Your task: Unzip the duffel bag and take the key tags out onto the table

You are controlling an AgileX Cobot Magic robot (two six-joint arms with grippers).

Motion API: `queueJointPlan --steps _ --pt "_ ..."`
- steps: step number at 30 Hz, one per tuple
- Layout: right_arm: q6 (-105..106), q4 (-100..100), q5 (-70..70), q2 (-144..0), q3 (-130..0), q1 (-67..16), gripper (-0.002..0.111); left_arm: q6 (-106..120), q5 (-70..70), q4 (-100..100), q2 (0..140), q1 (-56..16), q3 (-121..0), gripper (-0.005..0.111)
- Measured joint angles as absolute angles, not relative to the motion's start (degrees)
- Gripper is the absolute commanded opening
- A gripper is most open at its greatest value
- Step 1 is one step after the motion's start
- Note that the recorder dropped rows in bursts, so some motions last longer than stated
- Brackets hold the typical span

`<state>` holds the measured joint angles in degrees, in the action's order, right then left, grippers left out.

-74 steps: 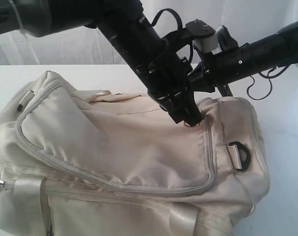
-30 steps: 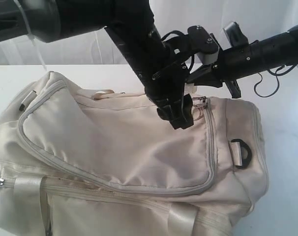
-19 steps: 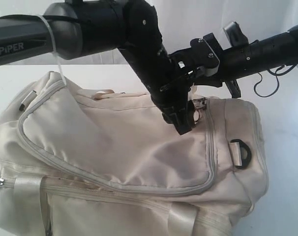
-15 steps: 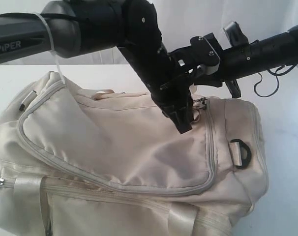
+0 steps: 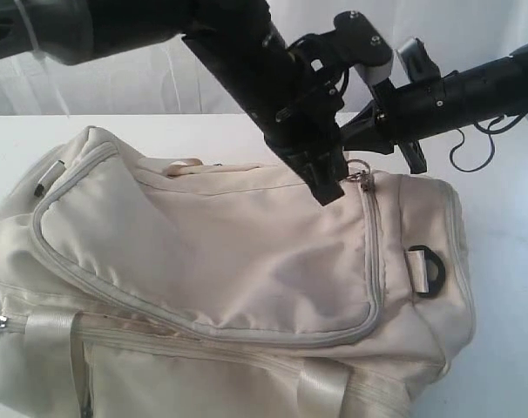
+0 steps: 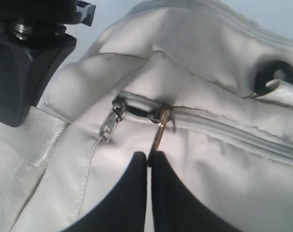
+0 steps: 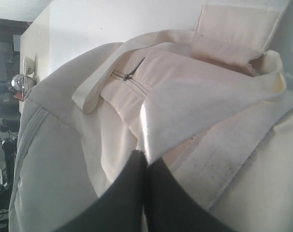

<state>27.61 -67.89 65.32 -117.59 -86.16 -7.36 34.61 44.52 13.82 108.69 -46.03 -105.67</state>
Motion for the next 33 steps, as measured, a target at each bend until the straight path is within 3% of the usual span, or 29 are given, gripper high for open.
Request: queueJointPlan --steps 16,33 --pt "27.6 -67.9 65.4 -117.6 -86.2 -7.4 0.000 34.6 50.2 19.8 106.2 -46.7 -105.7 0.000" --pt "27.6 -67.9 65.8 -117.6 -86.2 -7.4 0.000 34.4 58.6 22.4 108.3 -52.4 -104.3 0.000"
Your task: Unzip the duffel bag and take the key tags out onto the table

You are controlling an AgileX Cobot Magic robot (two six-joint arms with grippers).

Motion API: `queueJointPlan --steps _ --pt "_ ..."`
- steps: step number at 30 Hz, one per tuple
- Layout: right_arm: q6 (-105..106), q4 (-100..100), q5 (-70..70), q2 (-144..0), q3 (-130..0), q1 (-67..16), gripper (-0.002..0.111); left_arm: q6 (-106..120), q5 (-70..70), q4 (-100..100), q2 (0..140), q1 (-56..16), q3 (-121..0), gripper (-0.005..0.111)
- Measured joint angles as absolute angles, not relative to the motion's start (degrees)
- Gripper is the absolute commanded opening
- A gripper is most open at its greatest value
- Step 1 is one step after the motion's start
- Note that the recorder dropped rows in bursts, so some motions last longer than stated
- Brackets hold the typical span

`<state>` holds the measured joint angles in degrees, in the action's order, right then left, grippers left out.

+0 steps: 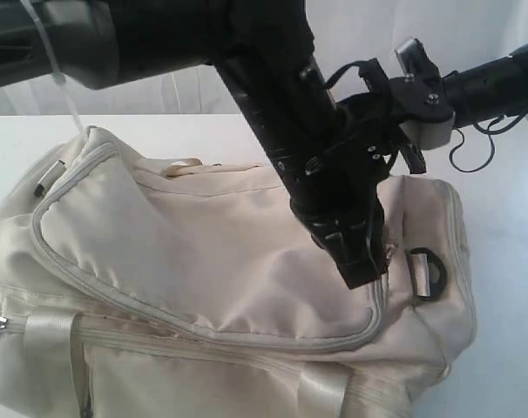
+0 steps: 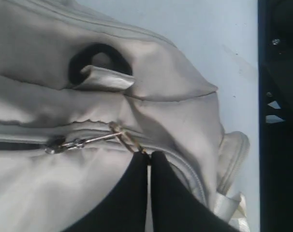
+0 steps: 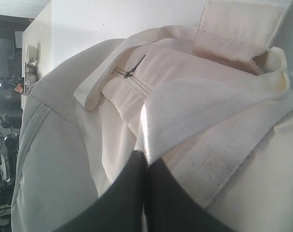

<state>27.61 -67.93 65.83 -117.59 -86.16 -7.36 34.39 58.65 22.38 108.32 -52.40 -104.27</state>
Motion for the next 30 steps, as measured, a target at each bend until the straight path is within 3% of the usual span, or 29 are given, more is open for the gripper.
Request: queueJointPlan --steps 15,30 --pt "27.6 -67.9 66.7 -117.6 -86.2 -7.4 0.000 33.0 61.6 23.2 107.4 -58.1 -97.9 0.000" --pt "27.6 -67.9 66.7 -117.6 -86.2 -7.4 0.000 28.9 61.5 21.1 97.7 -58.2 -88.1 0.000"
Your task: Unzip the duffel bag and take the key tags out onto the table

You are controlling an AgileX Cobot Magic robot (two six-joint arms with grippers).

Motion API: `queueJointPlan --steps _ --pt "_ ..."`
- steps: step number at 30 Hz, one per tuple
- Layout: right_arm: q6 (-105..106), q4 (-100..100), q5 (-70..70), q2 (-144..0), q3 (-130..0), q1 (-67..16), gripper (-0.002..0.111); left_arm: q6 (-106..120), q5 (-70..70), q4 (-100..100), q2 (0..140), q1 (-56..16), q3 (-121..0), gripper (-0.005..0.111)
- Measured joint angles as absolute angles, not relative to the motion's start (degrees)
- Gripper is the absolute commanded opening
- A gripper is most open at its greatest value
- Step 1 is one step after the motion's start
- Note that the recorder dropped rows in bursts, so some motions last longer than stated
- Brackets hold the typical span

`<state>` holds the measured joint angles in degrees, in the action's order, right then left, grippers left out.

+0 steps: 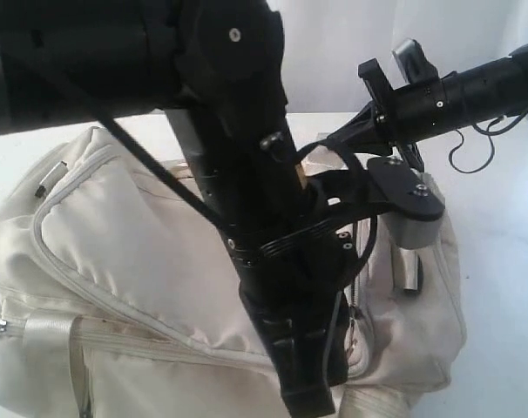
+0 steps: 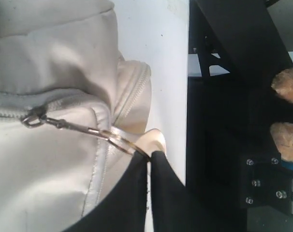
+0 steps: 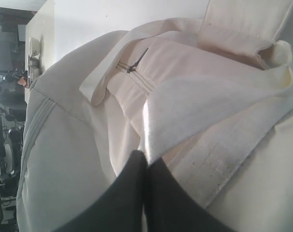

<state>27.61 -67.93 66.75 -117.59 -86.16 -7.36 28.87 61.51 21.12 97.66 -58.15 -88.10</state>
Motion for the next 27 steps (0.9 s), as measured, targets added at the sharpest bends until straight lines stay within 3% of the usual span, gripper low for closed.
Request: queueJointPlan --steps 22,25,27 --pt "28.8 -67.9 67.5 -117.6 -86.2 -7.3 0.001 28.4 55.5 24.3 89.8 -58.2 -81.6 0.000" --pt "30.8 -68.2 68.7 -117.7 -87.4 -6.6 0.009 30.1 51.1 25.0 89.7 -58.3 -80.9 0.000" --pt "31.5 -68.7 69.6 -117.8 -89.0 -5.7 0.021 31.2 48.4 25.5 89.5 -58.6 -80.7 0.000"
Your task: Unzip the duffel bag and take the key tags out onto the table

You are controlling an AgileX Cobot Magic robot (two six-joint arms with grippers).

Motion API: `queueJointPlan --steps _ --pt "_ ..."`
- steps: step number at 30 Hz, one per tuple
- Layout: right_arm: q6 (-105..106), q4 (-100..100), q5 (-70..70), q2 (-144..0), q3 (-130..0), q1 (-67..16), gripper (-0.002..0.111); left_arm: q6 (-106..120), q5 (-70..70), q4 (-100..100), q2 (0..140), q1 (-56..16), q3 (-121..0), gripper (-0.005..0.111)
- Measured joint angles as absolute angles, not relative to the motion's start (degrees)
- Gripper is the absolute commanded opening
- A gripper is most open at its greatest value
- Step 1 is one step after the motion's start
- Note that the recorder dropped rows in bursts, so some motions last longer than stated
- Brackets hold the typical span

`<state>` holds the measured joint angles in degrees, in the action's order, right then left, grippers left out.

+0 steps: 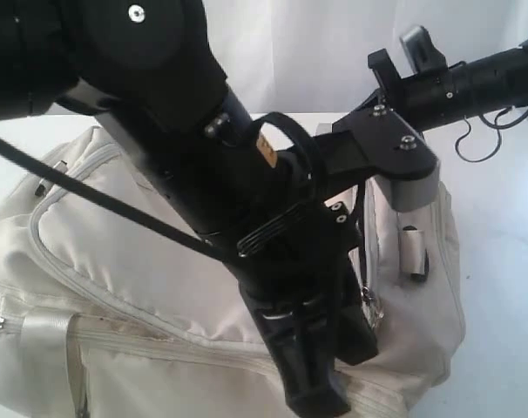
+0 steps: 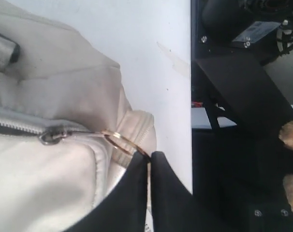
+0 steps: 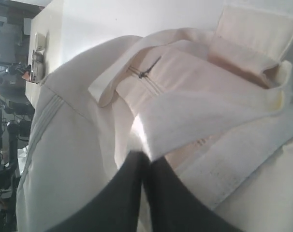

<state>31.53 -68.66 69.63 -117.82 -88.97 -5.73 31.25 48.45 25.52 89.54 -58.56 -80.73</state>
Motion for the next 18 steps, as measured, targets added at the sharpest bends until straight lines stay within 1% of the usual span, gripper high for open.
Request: queueJointPlan --steps 4,6,7,8,13,16,18 --pt "32.8 -69.3 69.6 -117.8 -92.1 -3.5 0.054 32.9 45.9 25.9 89.4 -58.7 -80.7 0.000" --pt "33.1 -68.4 69.6 -117.8 -92.5 -2.7 0.066 33.7 44.7 25.9 89.4 -58.7 -80.7 0.000" --pt "33.2 -67.9 69.6 -117.8 -92.5 -2.3 0.069 34.0 44.2 25.9 89.4 -58.7 -80.7 0.000" --pt "33.2 -67.1 69.6 -117.8 -92.5 -1.9 0.070 34.3 43.9 25.9 89.4 -58.7 -80.7 0.000" --pt "30.8 -61.4 69.6 -115.7 -92.5 1.8 0.060 35.4 42.6 25.3 89.4 -58.7 -80.7 0.000" --pt "25.5 -53.6 69.2 -107.9 -91.4 4.4 0.059 35.6 40.1 23.7 89.4 -58.7 -80.7 0.000" --pt "24.2 -51.2 69.2 -100.7 -87.5 3.5 0.059 35.6 37.8 22.8 89.4 -58.6 -80.7 0.000"
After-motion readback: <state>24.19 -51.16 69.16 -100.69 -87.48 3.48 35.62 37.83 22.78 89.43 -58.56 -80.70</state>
